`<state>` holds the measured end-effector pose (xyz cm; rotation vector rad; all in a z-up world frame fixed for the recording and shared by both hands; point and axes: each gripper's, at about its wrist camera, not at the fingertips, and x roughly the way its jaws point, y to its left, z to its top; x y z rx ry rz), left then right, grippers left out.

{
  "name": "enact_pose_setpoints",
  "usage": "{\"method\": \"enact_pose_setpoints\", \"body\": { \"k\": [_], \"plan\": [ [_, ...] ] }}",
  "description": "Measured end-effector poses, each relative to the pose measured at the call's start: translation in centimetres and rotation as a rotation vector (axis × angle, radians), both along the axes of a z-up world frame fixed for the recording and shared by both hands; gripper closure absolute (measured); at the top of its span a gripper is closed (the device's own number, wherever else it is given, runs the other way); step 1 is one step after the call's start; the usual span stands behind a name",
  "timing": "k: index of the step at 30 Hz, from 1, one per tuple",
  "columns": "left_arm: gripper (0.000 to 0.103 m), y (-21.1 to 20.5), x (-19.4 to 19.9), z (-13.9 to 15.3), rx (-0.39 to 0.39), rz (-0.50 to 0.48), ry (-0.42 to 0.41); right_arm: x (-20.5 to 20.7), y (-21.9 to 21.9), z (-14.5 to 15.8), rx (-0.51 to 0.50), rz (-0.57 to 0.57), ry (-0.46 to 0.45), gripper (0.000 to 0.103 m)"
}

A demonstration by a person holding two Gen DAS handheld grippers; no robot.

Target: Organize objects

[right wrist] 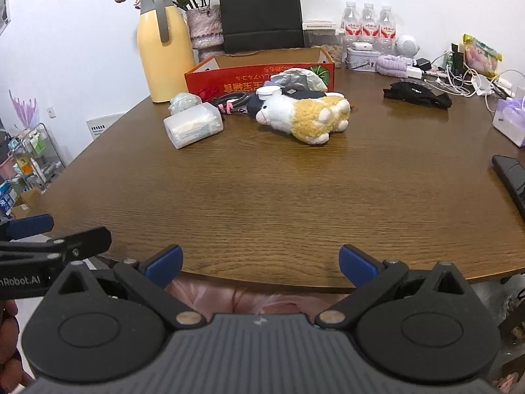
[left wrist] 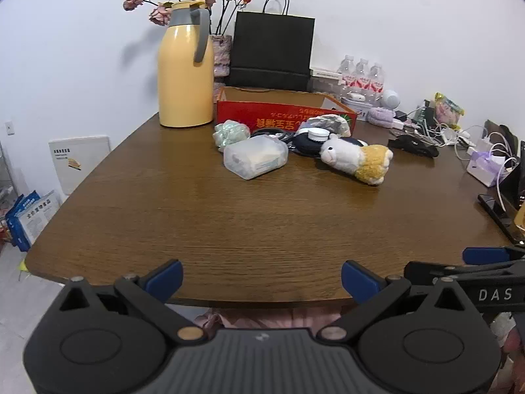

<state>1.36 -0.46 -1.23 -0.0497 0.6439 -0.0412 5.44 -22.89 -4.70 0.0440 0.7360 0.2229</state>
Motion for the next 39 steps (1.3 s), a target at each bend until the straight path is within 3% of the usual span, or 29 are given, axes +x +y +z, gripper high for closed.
{"method": "enact_pose_setpoints", "body": {
  "k": [6,13,21,25,28,33,39],
  "plan": [
    [0.000,-0.5,0.1,0.2,0.046,0.001,0.009,-0.2,0.1,0.0,-0.025,0.001,-0.018,0.000],
    [0.000,-0.5,0.0,0.6,0.068,0.005,-0.006,0.0,-0.3,-0.2,0.019,0.002,0.003,0.000],
    [0.000,-0.5,0.4,0.5,0.063,-0.018,0.020,0.0,0.2,-0.3,-0.021,0.015,0.011,0.000],
    [0.000,-0.3,0.6,0.0,-0.007,-0.091,0.057,-0.1,0.4,-0.3,-0.026,0.027,0.007,0.000],
    [0.000,0.3,0.9,-0.2,-0.047,-0.066,0.077,-0.1,0.4,-0.4,-0.016,0.034,0.020,0.000],
    [0.000,0.4,1.6,0.0,0.023,-0.004,0.083,-0.1,0.2,-0.3,-0.010,0.028,0.012,0.000],
    [0.000,0.5,1.6,-0.5,0.035,0.010,0.094,0.3,-0.2,-0.7,0.022,0.020,0.042,0.000]
  ]
}}
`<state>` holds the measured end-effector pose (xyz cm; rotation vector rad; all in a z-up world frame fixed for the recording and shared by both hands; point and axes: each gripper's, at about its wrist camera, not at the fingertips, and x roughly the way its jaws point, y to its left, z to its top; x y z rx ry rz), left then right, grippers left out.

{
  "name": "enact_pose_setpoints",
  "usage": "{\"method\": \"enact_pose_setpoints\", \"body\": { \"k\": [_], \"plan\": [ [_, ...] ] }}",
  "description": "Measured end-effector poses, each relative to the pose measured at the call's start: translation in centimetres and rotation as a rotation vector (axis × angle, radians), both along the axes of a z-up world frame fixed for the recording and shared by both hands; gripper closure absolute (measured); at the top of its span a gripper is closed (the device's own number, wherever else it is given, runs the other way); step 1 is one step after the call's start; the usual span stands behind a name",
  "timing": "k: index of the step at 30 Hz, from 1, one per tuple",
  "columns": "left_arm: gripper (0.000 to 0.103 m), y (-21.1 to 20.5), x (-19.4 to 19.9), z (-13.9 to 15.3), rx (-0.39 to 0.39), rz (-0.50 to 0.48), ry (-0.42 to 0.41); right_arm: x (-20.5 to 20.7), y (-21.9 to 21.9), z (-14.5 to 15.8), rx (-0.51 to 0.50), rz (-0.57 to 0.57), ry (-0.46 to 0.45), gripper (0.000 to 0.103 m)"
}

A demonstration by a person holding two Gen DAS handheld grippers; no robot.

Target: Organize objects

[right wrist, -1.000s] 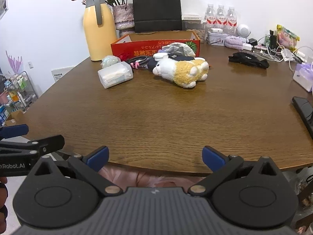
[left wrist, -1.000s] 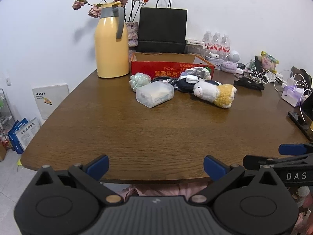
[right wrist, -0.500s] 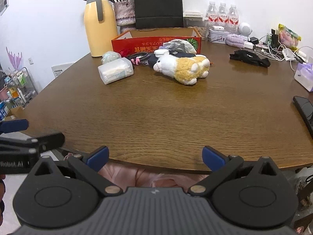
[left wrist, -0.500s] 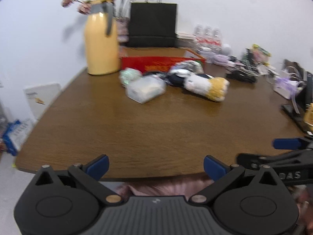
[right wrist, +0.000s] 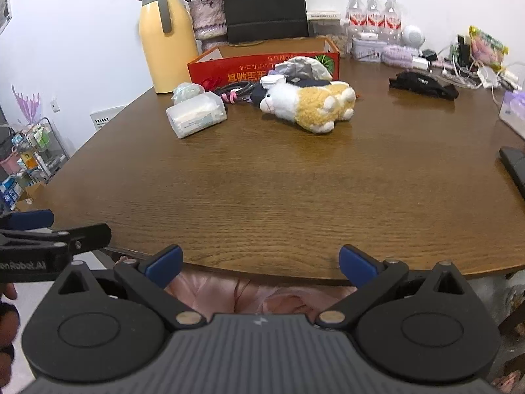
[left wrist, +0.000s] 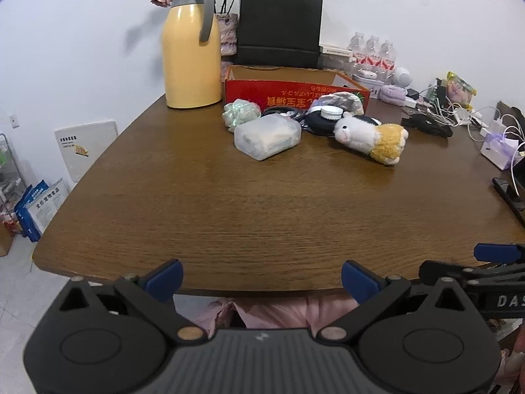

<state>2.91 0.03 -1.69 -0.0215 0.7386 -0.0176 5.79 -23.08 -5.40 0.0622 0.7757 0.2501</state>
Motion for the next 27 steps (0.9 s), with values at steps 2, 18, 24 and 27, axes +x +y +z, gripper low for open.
{"method": "enact_pose_setpoints", "body": {
  "k": [2,18,24,27],
  "plan": [
    [0.000,0.0,-0.2,0.0,-0.002,-0.010,0.001,-0.1,-0.1,0.1,-0.001,-0.006,-0.007,0.000],
    [0.000,-0.3,0.4,-0.3,0.014,-0.016,-0.026,0.5,-0.2,-1.1,-0.032,-0.023,-0.008,0.000],
    [0.000,-0.1,2.9,-0.2,0.001,0.015,-0.112,3.2,0.0,-2.9,-0.060,-0.025,0.029,0.000],
    [0.000,0.1,6.1,0.9,0.025,0.000,-0.101,5.7,0.1,-2.3,-0.100,-0.018,0.029,0.000]
  ]
}}
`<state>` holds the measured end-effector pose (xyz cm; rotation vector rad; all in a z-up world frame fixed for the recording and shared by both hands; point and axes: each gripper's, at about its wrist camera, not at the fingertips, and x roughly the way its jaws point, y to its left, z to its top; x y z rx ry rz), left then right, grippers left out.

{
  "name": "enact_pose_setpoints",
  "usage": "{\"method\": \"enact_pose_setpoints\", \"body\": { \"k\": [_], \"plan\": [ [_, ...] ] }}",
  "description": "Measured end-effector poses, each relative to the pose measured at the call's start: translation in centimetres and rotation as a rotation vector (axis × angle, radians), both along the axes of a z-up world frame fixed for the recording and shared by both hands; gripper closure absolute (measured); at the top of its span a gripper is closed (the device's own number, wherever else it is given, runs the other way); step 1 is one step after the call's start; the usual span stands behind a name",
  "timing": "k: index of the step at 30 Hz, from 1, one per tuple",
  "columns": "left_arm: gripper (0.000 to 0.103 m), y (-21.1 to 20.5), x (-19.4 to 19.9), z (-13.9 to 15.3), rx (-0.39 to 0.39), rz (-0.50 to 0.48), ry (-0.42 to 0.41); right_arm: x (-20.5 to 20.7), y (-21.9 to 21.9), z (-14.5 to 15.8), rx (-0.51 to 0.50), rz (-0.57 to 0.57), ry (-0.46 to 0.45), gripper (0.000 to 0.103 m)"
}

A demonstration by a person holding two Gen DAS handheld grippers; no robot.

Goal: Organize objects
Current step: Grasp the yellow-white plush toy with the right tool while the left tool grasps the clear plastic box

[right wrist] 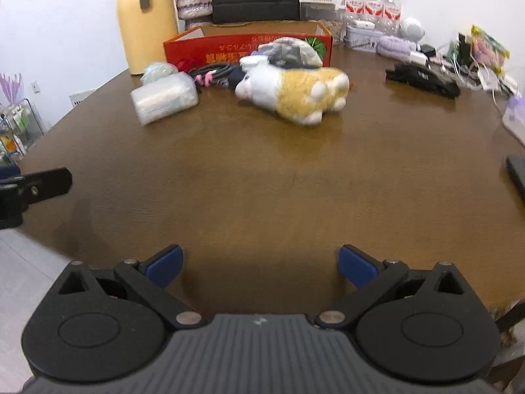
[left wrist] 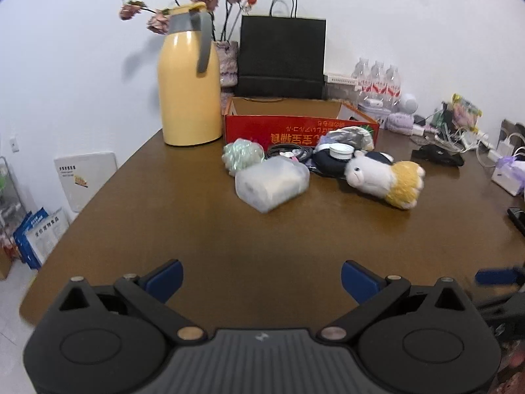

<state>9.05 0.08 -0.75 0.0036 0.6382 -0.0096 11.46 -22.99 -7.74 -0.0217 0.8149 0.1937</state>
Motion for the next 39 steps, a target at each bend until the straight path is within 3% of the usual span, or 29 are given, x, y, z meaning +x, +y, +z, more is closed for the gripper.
{"method": "enact_pose_setpoints", "body": {
  "k": [3,6,8,9,11,14,15,17,19,22,27,31,33,35,39],
  "plan": [
    [0.001,0.3,3.7,0.8,0.004,-0.018,-0.011,2.7,-0.6,2.6,0.018,-0.002,-0.089,0.000],
    [0.000,0.1,6.5,1.5,0.051,-0.039,-0.153,3.9,-1.3,5.3,0.024,-0.042,-0.390,0.000],
    [0.000,-0.2,9.1,1.2,0.091,-0.093,-0.198,5.0,-2.2,4.8,0.036,-0.030,-0.516,0.000],
    [0.000,-0.2,10.5,0.8,0.103,-0.128,-0.199,6.5,-2.6,4.5,0.053,-0.019,-0.496,0.000],
    [0.003,-0.1,13.6,-0.3,0.103,-0.182,-0.153,11.0,-3.3,3.7,0.061,-0.055,-0.340,0.000],
    [0.020,0.0,17.0,-1.9,0.060,-0.286,-0.040,14.7,-4.5,2.4,0.106,-0.141,-0.260,0.004],
    [0.020,-0.1,17.7,-2.5,0.057,-0.290,0.003,15.8,-4.8,2.2,0.122,-0.166,-0.239,0.011],
    [0.021,-0.5,17.9,-3.3,0.094,-0.272,0.014,17.0,-5.4,1.5,0.196,-0.205,-0.223,0.022],
    [0.022,-0.8,17.7,-3.9,0.106,-0.253,0.017,18.1,-5.4,0.4,0.237,-0.220,-0.190,0.027],
    [0.034,-1.4,16.2,-3.8,0.117,-0.288,0.007,18.6,-4.7,-0.8,0.221,-0.210,-0.165,0.035],
    [0.036,-3.1,12.0,-3.6,0.103,-0.269,0.014,15.8,-4.3,-0.4,0.213,-0.126,-0.176,0.052],
    [0.033,-4.9,7.9,-3.0,0.068,-0.162,0.070,11.8,-3.7,0.1,0.184,0.000,-0.158,0.052],
    [0.019,-4.9,7.3,-2.8,0.005,-0.214,0.079,10.2,-3.4,0.6,0.162,0.037,-0.156,0.045],
    [0.018,-4.8,7.7,-2.8,0.001,-0.233,0.090,9.1,-3.5,1.3,0.177,0.032,-0.181,0.032],
    [0.018,-4.0,9.0,-3.0,-0.030,-0.223,0.138,7.9,-3.8,2.0,0.192,-0.002,-0.201,0.030]
  ]
}}
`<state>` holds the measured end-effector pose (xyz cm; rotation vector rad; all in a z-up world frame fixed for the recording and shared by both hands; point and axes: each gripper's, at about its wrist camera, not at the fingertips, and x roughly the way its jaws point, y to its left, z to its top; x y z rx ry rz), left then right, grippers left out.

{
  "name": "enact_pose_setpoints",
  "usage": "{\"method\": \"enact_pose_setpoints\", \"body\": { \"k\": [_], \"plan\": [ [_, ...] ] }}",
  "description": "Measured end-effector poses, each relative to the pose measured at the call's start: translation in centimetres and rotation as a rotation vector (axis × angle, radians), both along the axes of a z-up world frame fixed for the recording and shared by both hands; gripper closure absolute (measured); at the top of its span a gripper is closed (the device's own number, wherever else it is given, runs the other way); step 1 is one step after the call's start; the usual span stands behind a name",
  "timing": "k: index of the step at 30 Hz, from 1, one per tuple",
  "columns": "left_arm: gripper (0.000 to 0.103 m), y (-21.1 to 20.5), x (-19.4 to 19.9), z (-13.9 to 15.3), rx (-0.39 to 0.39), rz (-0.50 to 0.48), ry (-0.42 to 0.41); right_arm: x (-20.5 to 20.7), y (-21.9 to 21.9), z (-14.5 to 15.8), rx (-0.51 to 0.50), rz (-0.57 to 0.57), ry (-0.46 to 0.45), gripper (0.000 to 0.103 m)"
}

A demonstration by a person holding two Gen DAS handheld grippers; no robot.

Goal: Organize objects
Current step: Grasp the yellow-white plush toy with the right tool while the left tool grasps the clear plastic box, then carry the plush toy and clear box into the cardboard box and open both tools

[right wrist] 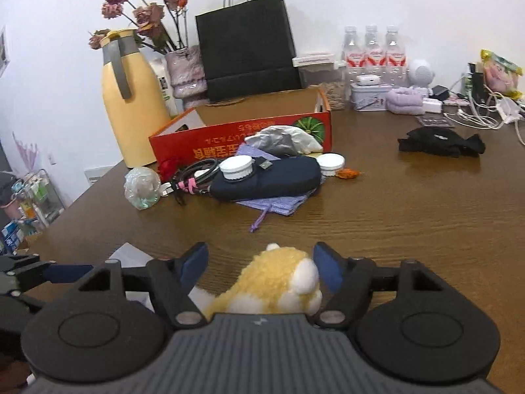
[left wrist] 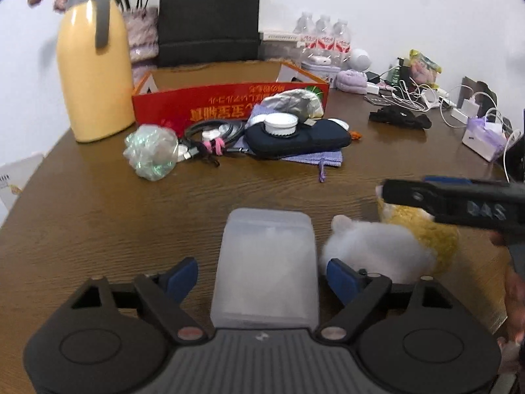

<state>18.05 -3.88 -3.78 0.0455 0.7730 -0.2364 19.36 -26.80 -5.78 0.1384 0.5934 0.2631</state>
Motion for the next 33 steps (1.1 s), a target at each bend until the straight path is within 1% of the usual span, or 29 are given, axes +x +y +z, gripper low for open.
{"method": "enact_pose_setpoints", "body": {
  "k": [2,3,4,5,6,7,9,10,11,13,16,17,18,21,22,24,27,28,30,31,33],
  "plan": [
    [0.017,0.5,0.9,-0.7,-0.014,0.023,0.026,-0.4,0.0,0.0,-0.016,-0.033,0.013,0.029],
    [0.020,0.6,1.2,-1.0,-0.004,0.033,0.035,-0.5,-0.1,-0.2,-0.021,-0.048,0.021,0.029],
    [0.023,0.6,1.4,-1.3,0.023,0.045,0.031,-0.6,-0.1,-0.3,-0.021,-0.061,0.028,0.029],
    [0.029,0.6,1.4,-1.5,0.053,0.071,0.025,-0.7,-0.3,-0.6,-0.009,-0.074,0.031,0.029],
    [0.031,0.8,1.4,-1.5,0.077,0.104,0.012,-0.9,-0.4,-0.7,-0.005,-0.083,0.035,0.029],
    [0.032,1.1,1.4,-1.4,0.072,0.130,0.009,-1.0,-0.5,-0.9,-0.014,-0.093,0.037,0.029],
    [0.025,1.9,1.4,-1.1,-0.003,0.120,0.029,-1.4,-0.7,-0.6,-0.023,-0.115,0.033,0.029],
    [0.024,2.0,1.5,-0.9,-0.027,0.106,0.034,-1.5,-0.7,-0.4,-0.016,-0.118,0.043,0.029],
    [0.024,1.9,1.6,-0.9,-0.030,0.095,0.031,-1.3,-0.8,-0.4,0.003,-0.111,0.058,0.028],
    [0.025,1.5,2.0,-1.1,0.006,0.095,0.029,-0.6,-0.3,-0.6,0.040,-0.072,0.094,0.028],
    [0.027,1.1,2.7,-1.4,0.041,0.097,0.023,0.5,1.4,-1.1,-0.018,-0.061,0.099,0.035],
    [0.032,1.0,2.7,-1.3,0.041,0.097,0.023,0.8,1.9,-1.2,-0.035,-0.052,0.097,0.046],
    [0.039,1.0,2.7,-1.2,0.039,0.097,0.016,1.2,2.3,-1.3,-0.057,-0.044,0.092,0.056],
    [0.039,1.0,2.8,-0.9,0.013,0.075,0.016,1.9,2.9,-1.3,-0.094,-0.024,0.067,0.060],
    [0.039,1.1,2.6,-0.5,0.012,0.069,-0.008,1.9,3.1,-1.1,-0.104,-0.005,0.058,0.061],
    [0.039,1.2,2.4,0.6,0.016,0.074,-0.057,1.6,2.9,-0.4,-0.085,0.011,0.031,0.062],
    [0.039,2.0,4.0,4.0,-0.012,0.058,-0.124,1.5,1.7,2.4,0.011,0.018,-0.036,0.062],
    [0.039,2.3,5.3,5.6,-0.025,0.046,-0.147,1.6,1.3,3.8,0.034,0.024,-0.078,0.062],
    [0.039,3.1,8.5,8.3,-0.060,0.020,-0.162,2.9,1.0,6.9,0.048,0.042,-0.166,0.062],
    [0.039,3.4,10.6,9.7,-0.071,0.022,-0.165,4.2,1.0,8.3,0.045,0.055,-0.206,0.062],
    [0.039,3.4,15.1,11.9,-0.043,0.035,-0.181,8.5,1.0,10.6,0.031,0.061,-0.241,0.062]
  ]
}}
